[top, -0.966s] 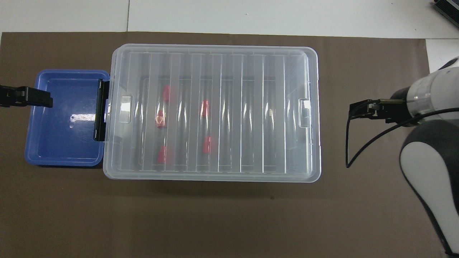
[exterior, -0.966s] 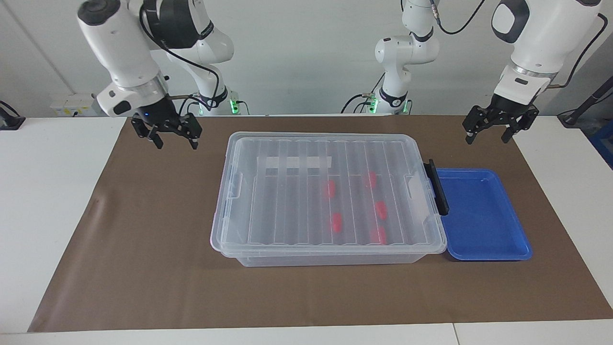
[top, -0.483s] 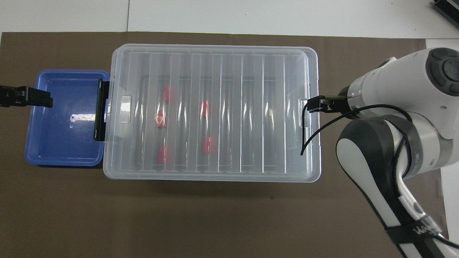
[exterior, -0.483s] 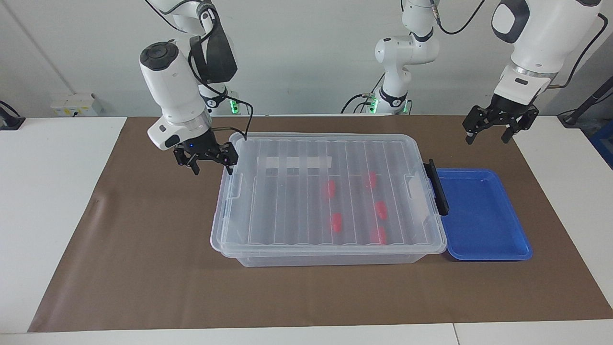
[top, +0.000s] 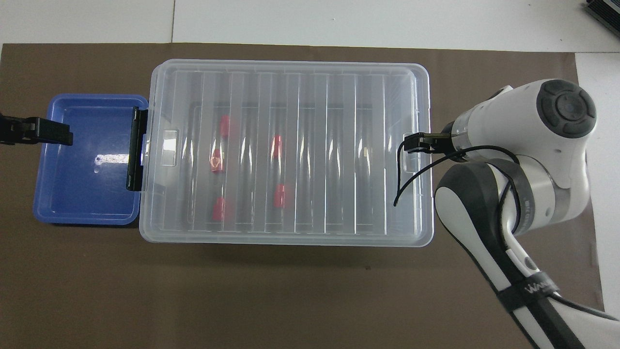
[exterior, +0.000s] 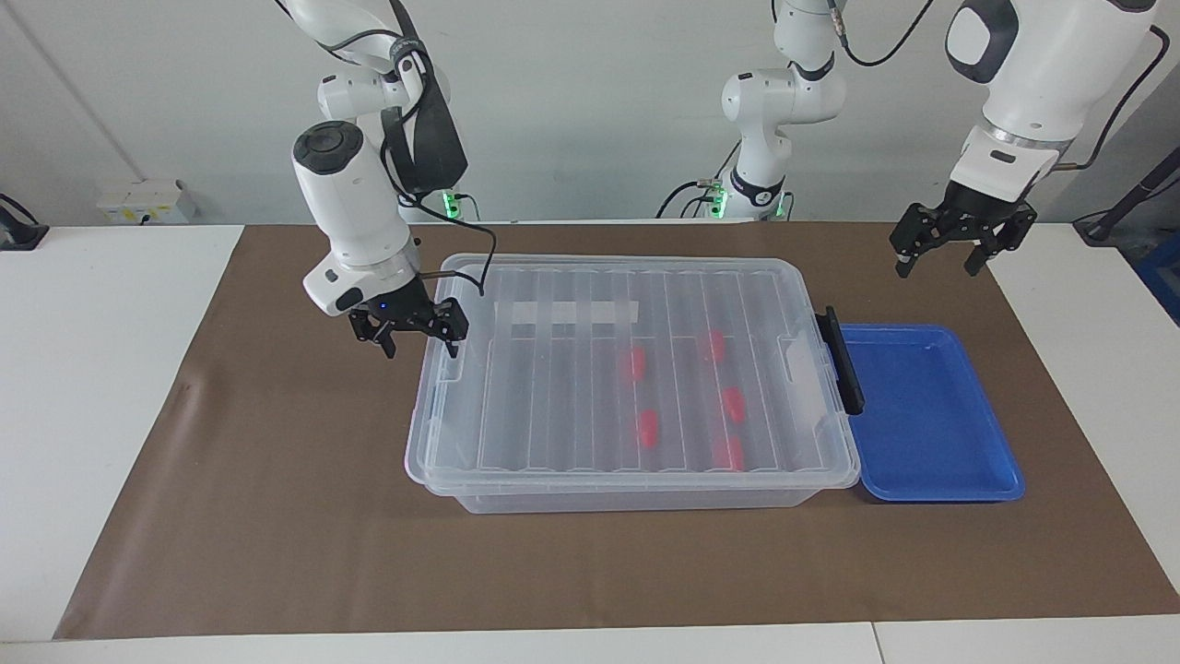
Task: Place red block in blue tray from box
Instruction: 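Slide the lid toward the right gripper while the left gripper approaches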
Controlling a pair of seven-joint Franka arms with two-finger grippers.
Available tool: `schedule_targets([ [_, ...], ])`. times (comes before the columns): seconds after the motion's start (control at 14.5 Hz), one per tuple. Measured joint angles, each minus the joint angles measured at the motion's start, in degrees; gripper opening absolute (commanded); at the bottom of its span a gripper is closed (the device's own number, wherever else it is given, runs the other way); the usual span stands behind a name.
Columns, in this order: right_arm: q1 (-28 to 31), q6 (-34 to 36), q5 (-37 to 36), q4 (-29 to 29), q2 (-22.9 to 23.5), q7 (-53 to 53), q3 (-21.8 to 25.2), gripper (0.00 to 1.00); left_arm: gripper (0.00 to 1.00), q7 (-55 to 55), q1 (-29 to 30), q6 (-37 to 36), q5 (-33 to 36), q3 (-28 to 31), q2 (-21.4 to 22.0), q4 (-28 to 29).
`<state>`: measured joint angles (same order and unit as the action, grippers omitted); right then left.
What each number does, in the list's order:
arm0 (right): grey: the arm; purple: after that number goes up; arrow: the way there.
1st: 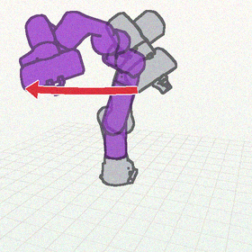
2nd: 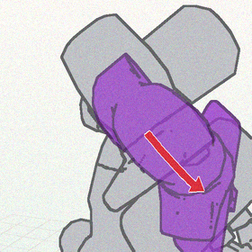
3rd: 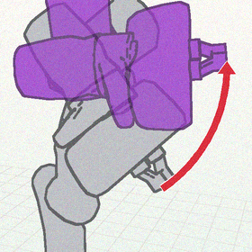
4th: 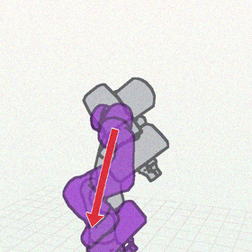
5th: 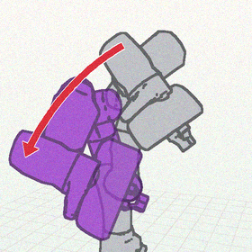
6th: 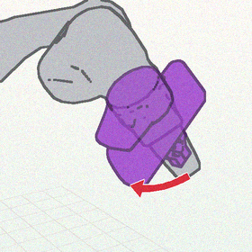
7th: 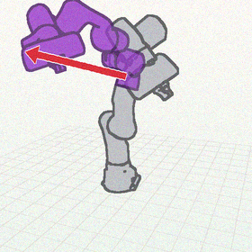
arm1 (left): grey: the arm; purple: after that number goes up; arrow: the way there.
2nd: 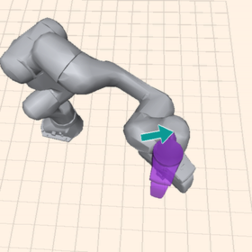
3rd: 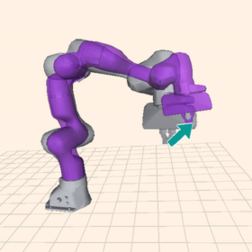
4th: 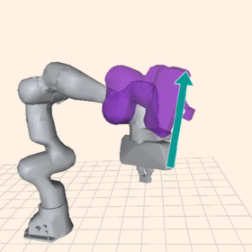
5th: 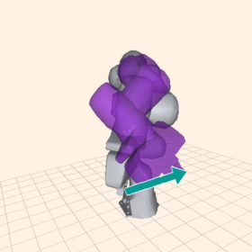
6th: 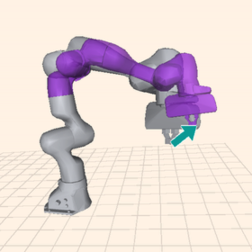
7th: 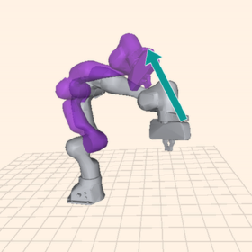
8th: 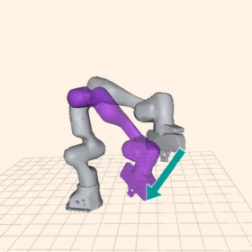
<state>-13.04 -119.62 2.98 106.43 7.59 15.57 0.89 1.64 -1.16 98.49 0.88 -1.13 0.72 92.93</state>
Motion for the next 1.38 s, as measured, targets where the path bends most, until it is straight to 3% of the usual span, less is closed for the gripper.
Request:
schedule_targets([
  [0.83, 3.6, -0.2, -4.9, 0.0, 0.5, 0.0, 0.7, 1.00, 1.00, 0.0, -1.6, 0.1, -0.6, -1.0, 0.1, 0.0],
  [1.1, 5.7, -0.2, -6.5, 0.0, 0.5, 0.0, 0.7, 1.00, 1.00, -0.4, -1.6, 0.1, -3.5, -1.0, 0.2, 0.0],
  [1.38, 7.9, -0.2, -7.2, 0.0, 0.5, 0.0, 0.7, 1.00, 1.00, -8.9, -1.6, 1.0, -6.5, -1.3, 0.2, 0.0],
])
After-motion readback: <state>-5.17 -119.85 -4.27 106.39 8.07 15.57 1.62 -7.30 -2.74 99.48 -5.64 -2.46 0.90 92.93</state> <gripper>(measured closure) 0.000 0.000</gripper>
